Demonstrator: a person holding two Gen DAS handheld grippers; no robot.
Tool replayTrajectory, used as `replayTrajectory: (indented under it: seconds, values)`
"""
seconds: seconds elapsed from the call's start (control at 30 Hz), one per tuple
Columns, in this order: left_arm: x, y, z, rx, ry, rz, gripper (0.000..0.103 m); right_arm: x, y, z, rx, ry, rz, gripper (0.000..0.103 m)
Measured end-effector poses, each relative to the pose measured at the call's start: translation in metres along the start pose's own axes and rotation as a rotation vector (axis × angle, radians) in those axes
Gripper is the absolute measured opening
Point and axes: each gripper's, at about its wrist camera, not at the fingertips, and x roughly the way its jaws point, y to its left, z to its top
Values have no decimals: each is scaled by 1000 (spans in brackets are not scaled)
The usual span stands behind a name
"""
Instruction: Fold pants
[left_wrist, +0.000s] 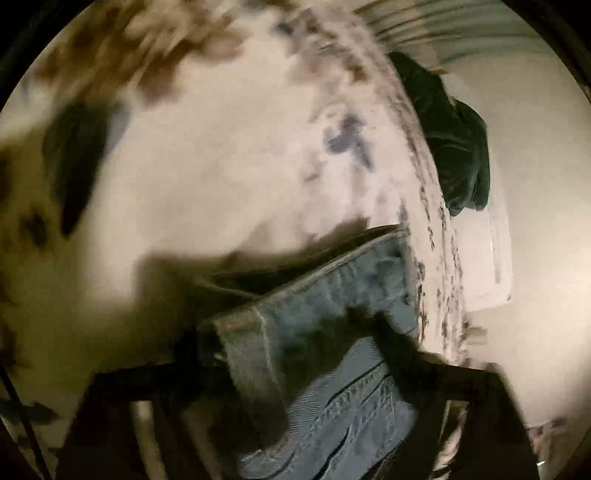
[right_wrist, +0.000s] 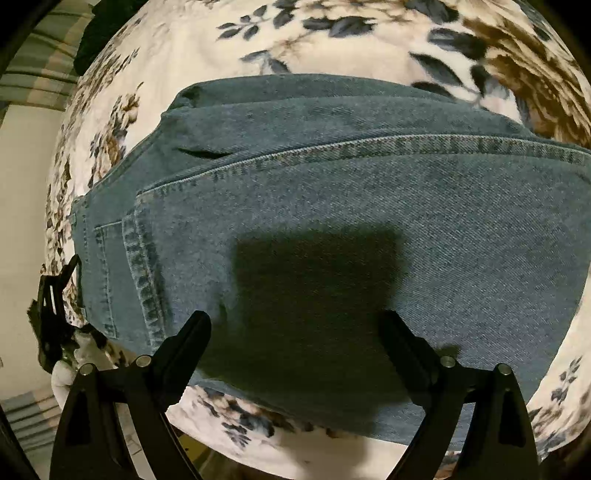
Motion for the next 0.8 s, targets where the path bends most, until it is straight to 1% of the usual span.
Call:
replayTrajectory:
  seconds: [0.03,0.07,0.1,0.2,0.23,0.27,0.3,0.33,0.37,0.4,0.43,0.47,0.5,0.57,0.63,0.67,0.73,0.77,0.8]
  values:
    - [-4,-10,0,38,-3,-10,34,1,1,1,1,-3,4,95]
    - [-13,-21,-2,79,-21,-17,33,0,-1,0,6,-6,13,95]
    - [-22,-33,-5,130,-37,0,31,-2,-4,-1,15,-12,26,95]
    - [-64,-88,-26,330,-103,-2,30,-5,-12,-3,37,-23,57,95]
    - [-73,-102,-34,373,-111,-23,30,-6,-15,-4,46,-28,70,95]
    - [-84,-119,-43,421,-115,-48,30,-7,-19,-5,58,-32,84,95]
    - [-91,-133,-51,461,-115,-58,30,-9,-22,-6,70,-34,96,95]
    - [-97,-151,-63,509,-98,-94,30,-10,-27,-7,86,-36,111,95]
    - [-99,-164,-75,543,-83,-116,30,-14,-34,-9,110,-40,126,95]
    - [-103,-177,-92,579,-56,-142,30,-17,-41,-11,129,-45,135,95]
    - [-102,-193,-114,625,-7,-181,30,-24,-52,-14,159,-56,145,95]
    - [-97,-205,-128,652,17,-191,30,-31,-62,-17,180,-66,147,95]
    - [-90,-217,-156,709,63,-204,30,-38,-72,-19,200,-78,149,95]
    - [-70,-229,-201,794,132,-192,30,-58,-99,-28,238,-109,142,95]
    - [-36,-229,-256,880,243,-141,29,-77,-126,-37,264,-134,119,95]
    - [-18,-223,-281,923,293,-98,29,-86,-143,-43,273,-142,97,95]
    - [13,-208,-317,972,363,-21,29,-98,-170,-50,287,-147,57,95]
    - [31,-198,-327,974,404,28,29,-104,-184,-53,297,-148,35,95]
    - [40,-190,-335,974,434,59,29,-108,-195,-55,306,-151,30,95]
